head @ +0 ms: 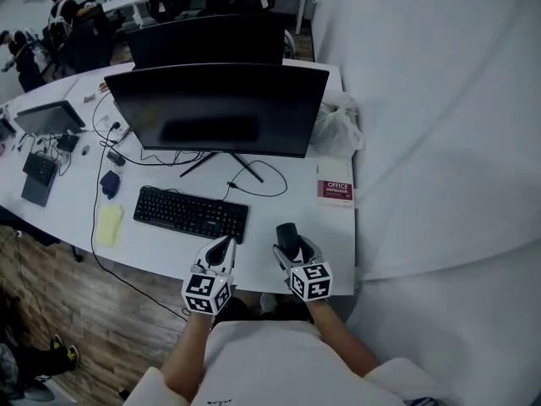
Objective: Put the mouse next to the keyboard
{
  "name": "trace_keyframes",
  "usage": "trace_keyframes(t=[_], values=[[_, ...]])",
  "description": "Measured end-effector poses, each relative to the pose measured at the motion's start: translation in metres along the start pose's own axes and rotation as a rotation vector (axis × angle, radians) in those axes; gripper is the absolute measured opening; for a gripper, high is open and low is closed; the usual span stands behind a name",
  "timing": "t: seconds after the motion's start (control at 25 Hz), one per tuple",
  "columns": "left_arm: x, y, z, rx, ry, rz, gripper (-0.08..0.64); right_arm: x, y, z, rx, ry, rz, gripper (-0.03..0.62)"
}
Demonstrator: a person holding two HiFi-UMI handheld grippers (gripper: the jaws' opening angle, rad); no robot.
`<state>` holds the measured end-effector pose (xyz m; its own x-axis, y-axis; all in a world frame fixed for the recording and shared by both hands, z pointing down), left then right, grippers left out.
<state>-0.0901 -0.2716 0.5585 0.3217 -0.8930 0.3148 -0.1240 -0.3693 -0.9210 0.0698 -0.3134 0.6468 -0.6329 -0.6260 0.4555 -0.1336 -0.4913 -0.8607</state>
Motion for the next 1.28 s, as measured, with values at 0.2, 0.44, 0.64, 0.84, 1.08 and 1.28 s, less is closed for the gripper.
trace_keyframes(t=[0.2, 0.44, 0.64, 0.84, 1.08, 1.28], values=[[0.018, -0.006, -0.016, 0.021, 0.002, -0.026, 0.006, 0.019, -0.011, 0.008, 0.015, -0.034, -0.043, 0.316], [0.034, -0.014, -0.032, 0.019, -0.046, -0.087, 0.005, 0.046, -0.028, 0.011, 0.038, -0.105, -0.116, 0.316], [0.042, -0.021, -0.044, 0.024, -0.075, -0.131, 0.005, 0.067, -0.039, 0.01, 0.065, -0.14, -0.168, 0.316], [0.052, -0.023, -0.053, 0.04, -0.102, -0.161, 0.006, 0.086, -0.045, 0.012, 0.074, -0.171, -0.197, 0.316], [0.06, -0.015, -0.061, 0.059, -0.134, -0.172, 0.005, 0.102, -0.047, 0.012, 0.086, -0.213, -0.223, 0.316], [0.065, -0.013, -0.066, 0.075, -0.155, -0.176, 0.005, 0.11, -0.053, 0.013, 0.09, -0.244, -0.238, 0.317]])
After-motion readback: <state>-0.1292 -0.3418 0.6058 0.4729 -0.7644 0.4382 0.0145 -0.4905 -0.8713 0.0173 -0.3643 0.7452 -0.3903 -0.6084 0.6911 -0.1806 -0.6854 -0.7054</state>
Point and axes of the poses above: the fingertips, and each gripper's own axes: x forward along the fingers, z to its right, y out of its top, the point moved 2 cm from there along -x, backward along the fingers, and after that the axes turned 2 degrees about -x, right-handed, at the moved point
